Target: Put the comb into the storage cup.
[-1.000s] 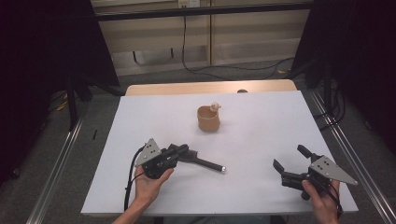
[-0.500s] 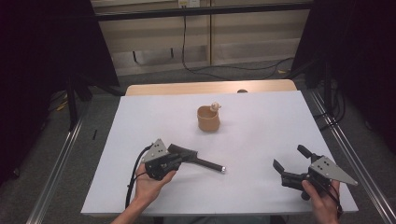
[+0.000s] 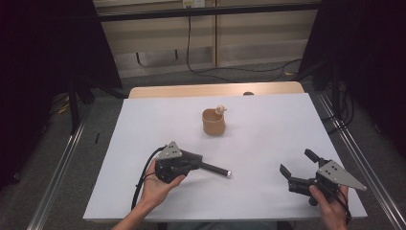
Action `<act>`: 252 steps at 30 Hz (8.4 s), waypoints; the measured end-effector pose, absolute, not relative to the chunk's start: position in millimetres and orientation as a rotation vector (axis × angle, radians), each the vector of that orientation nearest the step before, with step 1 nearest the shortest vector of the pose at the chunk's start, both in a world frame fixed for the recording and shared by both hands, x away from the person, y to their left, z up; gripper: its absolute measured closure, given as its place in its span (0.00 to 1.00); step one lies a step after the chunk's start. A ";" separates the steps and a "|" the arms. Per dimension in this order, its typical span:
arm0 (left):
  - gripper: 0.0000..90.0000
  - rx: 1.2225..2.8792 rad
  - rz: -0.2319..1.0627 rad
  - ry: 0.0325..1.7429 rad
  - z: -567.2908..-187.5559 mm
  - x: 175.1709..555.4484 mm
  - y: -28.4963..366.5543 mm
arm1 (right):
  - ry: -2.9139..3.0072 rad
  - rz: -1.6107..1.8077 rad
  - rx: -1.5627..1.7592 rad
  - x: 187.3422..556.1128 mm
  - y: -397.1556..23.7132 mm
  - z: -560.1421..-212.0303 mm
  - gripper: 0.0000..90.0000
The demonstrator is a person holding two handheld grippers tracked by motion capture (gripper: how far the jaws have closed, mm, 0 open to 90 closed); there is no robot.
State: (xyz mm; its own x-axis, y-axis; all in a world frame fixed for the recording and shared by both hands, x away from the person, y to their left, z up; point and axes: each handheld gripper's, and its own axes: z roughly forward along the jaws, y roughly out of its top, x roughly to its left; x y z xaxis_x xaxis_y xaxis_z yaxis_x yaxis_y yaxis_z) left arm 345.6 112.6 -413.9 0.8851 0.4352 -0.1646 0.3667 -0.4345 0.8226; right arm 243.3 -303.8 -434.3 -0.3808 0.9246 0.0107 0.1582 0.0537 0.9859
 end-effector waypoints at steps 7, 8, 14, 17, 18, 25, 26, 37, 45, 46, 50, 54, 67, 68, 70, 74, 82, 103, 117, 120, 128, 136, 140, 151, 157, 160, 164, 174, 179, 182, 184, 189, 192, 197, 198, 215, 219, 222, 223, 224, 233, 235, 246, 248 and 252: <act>1.00 2.160 0.060 0.567 -412.0 356.2 101.5 | 1.634 1.390 1.110 243.5 -304.4 -434.6 0.01; 1.00 2.167 0.058 0.567 -412.3 358.3 100.6 | 1.634 1.389 1.109 243.5 -304.4 -434.7 0.01; 1.00 2.192 0.050 0.594 -418.1 369.8 93.0 | 1.638 1.388 1.109 243.9 -304.5 -434.9 0.01; 1.00 2.250 0.041 0.557 -418.6 374.8 84.9 | 1.636 1.391 1.109 243.7 -304.4 -434.9 0.01; 1.00 2.250 0.035 0.553 -417.1 374.9 83.1 | 1.636 1.390 1.109 243.7 -304.5 -434.9 0.01; 1.00 2.284 0.004 0.481 -417.7 367.7 72.5 | 1.636 1.390 1.110 243.4 -304.5 -434.9 0.01; 1.00 2.284 0.004 0.481 -417.7 367.7 72.5 | 1.636 1.390 1.110 243.4 -304.5 -434.9 0.01; 1.00 2.327 -0.027 0.464 -429.6 365.8 64.3 | 1.638 1.391 1.107 243.6 -304.1 -435.1 0.01; 1.00 2.362 -0.027 0.456 -435.2 366.0 59.2 | 1.643 1.393 1.109 243.1 -304.4 -435.2 0.01; 1.00 2.362 -0.027 0.456 -435.2 366.0 59.2 | 1.643 1.393 1.109 243.1 -304.4 -435.2 0.01; 1.00 2.344 -0.036 0.477 -434.7 368.2 61.5 | 1.643 1.392 1.109 243.7 -303.8 -435.4 0.01; 1.00 2.341 -0.048 0.478 -434.4 368.7 61.8 | 1.644 1.395 1.107 243.6 -304.0 -435.4 0.01; 1.00 2.363 -0.055 0.443 -436.1 368.3 49.2 | 1.644 1.390 1.106 244.3 -304.5 -435.7 0.01; 1.00 2.363 -0.055 0.443 -436.1 368.3 49.2 | 1.644 1.390 1.106 244.3 -304.5 -435.7 0.01; 1.00 2.367 -0.057 0.442 -436.6 369.5 45.5 | 1.643 1.389 1.109 244.7 -304.2 -435.9 0.01; 1.00 2.360 -0.061 0.439 -435.1 369.4 40.5 | 1.641 1.388 1.110 244.8 -304.1 -436.0 0.01; 1.00 2.375 -0.051 0.429 -434.3 370.9 34.8 | 1.639 1.393 1.107 243.8 -305.3 -435.6 0.01; 1.00 2.367 -0.056 0.462 -439.0 380.4 33.9 | 1.643 1.390 1.108 244.5 -304.9 -436.0 0.01; 1.00 2.373 -0.064 0.464 -442.3 378.9 27.3 | 1.644 1.389 1.108 244.5 -304.6 -436.0 0.01; 1.00 2.378 -0.056 0.462 -442.9 377.8 24.5 | 1.642 1.391 1.109 244.3 -305.1 -436.0 0.01; 1.00 2.367 -0.048 0.479 -442.0 379.6 24.3 | 1.643 1.390 1.104 244.4 -304.9 -435.9 0.01; 1.00 2.357 -0.053 0.474 -440.0 381.9 28.3 | 1.644 1.390 1.106 244.4 -305.0 -436.0 0.01; 1.00 2.343 -0.061 0.452 -439.5 379.6 21.6 | 1.644 1.387 1.109 244.7 -304.5 -436.1 0.01; 1.00 2.344 -0.058 0.461 -440.0 386.0 12.9 | 1.642 1.393 1.105 243.9 -305.5 -435.8 0.01; 1.00 2.331 -0.051 0.476 -439.6 387.8 11.9 | 1.643 1.391 1.106 244.1 -305.3 -436.0 0.01; 1.00 2.320 -0.053 0.478 -438.7 388.4 12.0 | 1.643 1.391 1.105 244.0 -305.2 -435.9 0.01; 1.00 2.305 -0.040 0.492 -433.5 390.7 16.2 | 1.641 1.392 1.105 244.1 -305.6 -436.0 0.01; 1.00 2.292 -0.031 0.533 -432.8 400.3 22.8 | 1.643 1.391 1.105 244.1 -305.4 -436.0 0.01; 1.00 2.303 -0.048 0.493 -429.8 395.9 21.6 | 1.645 1.393 1.104 243.6 -305.2 -435.8 0.01; 1.00 2.302 -0.061 0.468 -426.4 391.0 20.3 | 1.641 1.392 1.104 244.1 -305.6 -436.0 0.01; 1.00 2.333 -0.068 0.435 -426.6 387.7 17.3 | 1.643 1.390 1.110 244.2 -305.5 -436.1 0.01; 1.00 2.370 -0.081 0.416 -437.4 386.8 5.6 | 1.643 1.396 1.106 243.5 -304.7 -435.7 0.01; 1.00 2.364 -0.083 0.434 -439.9 388.3 4.2 | 1.643 1.393 1.104 243.9 -305.8 -436.0 0.01; 1.00 2.362 -0.068 0.462 -442.3 391.6 3.8 | 1.645 1.396 1.102 243.5 -305.6 -435.7 0.01; 1.00 2.361 -0.063 0.468 -442.3 392.2 3.7 | 1.645 1.396 1.102 243.5 -305.4 -435.7 0.01; 1.00 2.359 -0.054 0.517 -445.8 401.1 5.8 | 1.644 1.394 1.104 243.7 -305.3 -435.9 0.01; 1.00 2.362 -0.045 0.520 -446.1 402.2 5.4 | 1.645 1.394 1.104 243.8 -305.5 -436.0 0.01; 1.00 2.356 -0.049 0.526 -446.6 403.1 4.5 | 1.644 1.393 1.103 244.2 -305.5 -436.2 0.01; 1.00 2.355 -0.046 0.534 -446.7 403.5 4.2 | 1.644 1.392 1.103 244.3 -305.4 -436.2 0.01; 1.00 2.348 -0.053 0.542 -447.2 404.4 4.0 | 1.646 1.392 1.105 244.2 -305.2 -436.2 0.01; 1.00 2.327 -0.052 0.566 -445.9 409.0 4.0 | 1.644 1.392 1.104 244.2 -305.4 -436.3 0.01; 1.00 2.327 -0.055 0.566 -445.8 410.6 3.5 | 1.646 1.393 1.105 243.9 -305.1 -436.1 0.01; 1.00 2.351 -0.053 0.561 -446.8 408.2 -0.8 | 1.645 1.392 1.102 244.0 -305.5 -436.2 0.01; 1.00 2.350 -0.050 0.562 -446.8 408.2 -1.2 | 1.647 1.392 1.103 243.6 -305.2 -436.0 0.01; 1.00 2.329 -0.067 0.593 -447.9 412.5 -0.2 | 1.645 1.391 1.102 243.9 -305.5 -436.2 0.01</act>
